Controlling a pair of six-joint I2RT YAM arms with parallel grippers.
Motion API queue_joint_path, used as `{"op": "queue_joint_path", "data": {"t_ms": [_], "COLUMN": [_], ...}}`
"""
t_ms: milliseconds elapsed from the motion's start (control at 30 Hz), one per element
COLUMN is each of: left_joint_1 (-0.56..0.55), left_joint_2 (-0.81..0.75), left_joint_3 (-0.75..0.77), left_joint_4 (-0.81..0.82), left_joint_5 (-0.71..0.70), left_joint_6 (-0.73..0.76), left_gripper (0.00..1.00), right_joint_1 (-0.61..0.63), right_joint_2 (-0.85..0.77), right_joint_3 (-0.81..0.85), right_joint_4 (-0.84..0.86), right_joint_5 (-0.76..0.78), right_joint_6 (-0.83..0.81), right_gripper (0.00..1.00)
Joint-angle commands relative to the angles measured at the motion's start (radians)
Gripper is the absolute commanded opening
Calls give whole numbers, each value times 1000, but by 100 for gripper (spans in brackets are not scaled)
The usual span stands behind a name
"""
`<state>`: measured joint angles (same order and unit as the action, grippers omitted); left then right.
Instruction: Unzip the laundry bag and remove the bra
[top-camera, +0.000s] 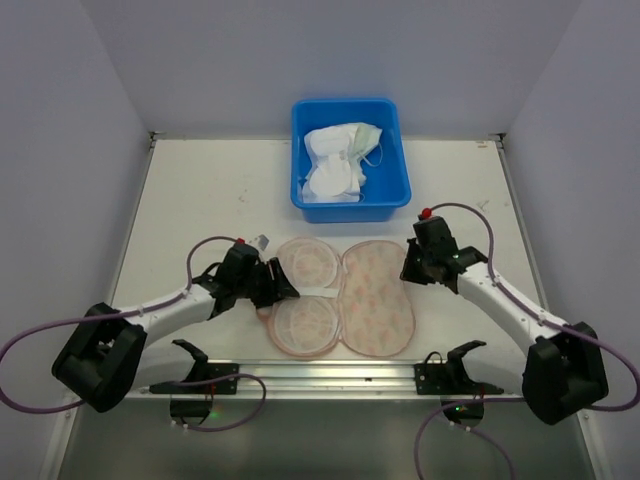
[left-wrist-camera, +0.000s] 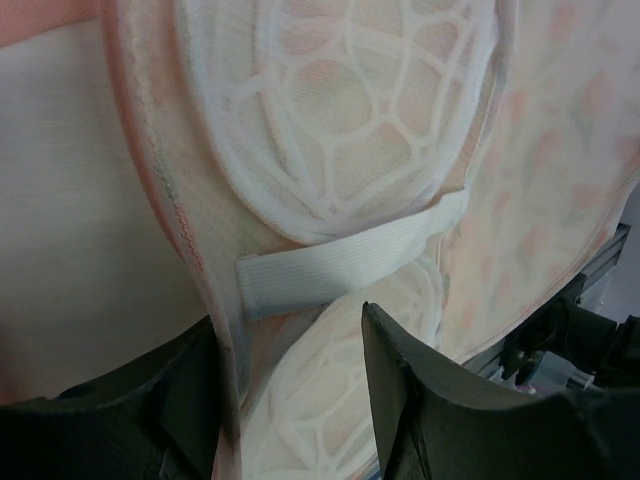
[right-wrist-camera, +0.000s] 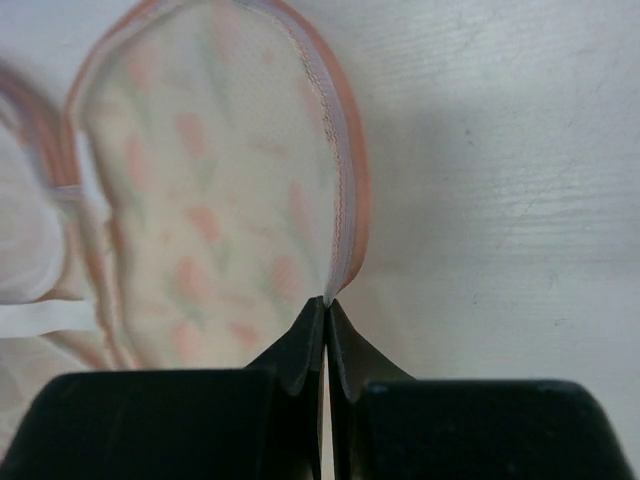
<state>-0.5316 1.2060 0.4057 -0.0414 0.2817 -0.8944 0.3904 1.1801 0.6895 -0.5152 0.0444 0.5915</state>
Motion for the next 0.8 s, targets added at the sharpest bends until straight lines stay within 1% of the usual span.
{"op": "queue_joint_path", "data": {"t_ms": [0,67,133,167,200,233,267,300,433,467,567,733,767], "left_joint_1": [-74,-122,-177,-197,-215,-232,-260,-269,-289,-291,-291,-291,-291], "left_joint_2": [35,58,101,113,142,158,173,203,239,240,242,250,245], "left_joint_3": [68,79,94,103,116,126,151,163,153,137,98,56,47], "left_joint_4": [76,147,219,235,247,259,271,273,353,407,468,489,498], "left_joint_5": [-9,-9,-7,-9,-13,-27,-30,-30,-4,5,23,20,20], "left_joint_6": [-7,-35,-75,-84,-93,-94,-92,-90,-112,-121,-133,-141,-144], "left_gripper": [56,56,55,55,55,55,55,55,55,55,55,59,62], "right_joint_1": [-1,-1,1,1,-1,1,1,1,24,33,103,202,217], "right_joint_2": [-102,-135,-151,-151,-161,-166,-169,-169,-142,-132,-83,15,53], "right_joint_3": [102,134,197,197,215,220,223,223,206,202,185,180,177], "right_joint_4": [-86,-130,-161,-164,-160,-155,-132,-115,-22,21,107,245,283], "right_joint_5": [-6,-50,-150,-150,-222,-257,-294,-367,-481,-492,-503,-482,-477], "right_joint_6": [-91,-104,-105,-102,-88,-76,-65,-38,39,53,108,200,212], "right_gripper": [0,0,0,0,0,0,0,0,0,0,0,0,0]}}
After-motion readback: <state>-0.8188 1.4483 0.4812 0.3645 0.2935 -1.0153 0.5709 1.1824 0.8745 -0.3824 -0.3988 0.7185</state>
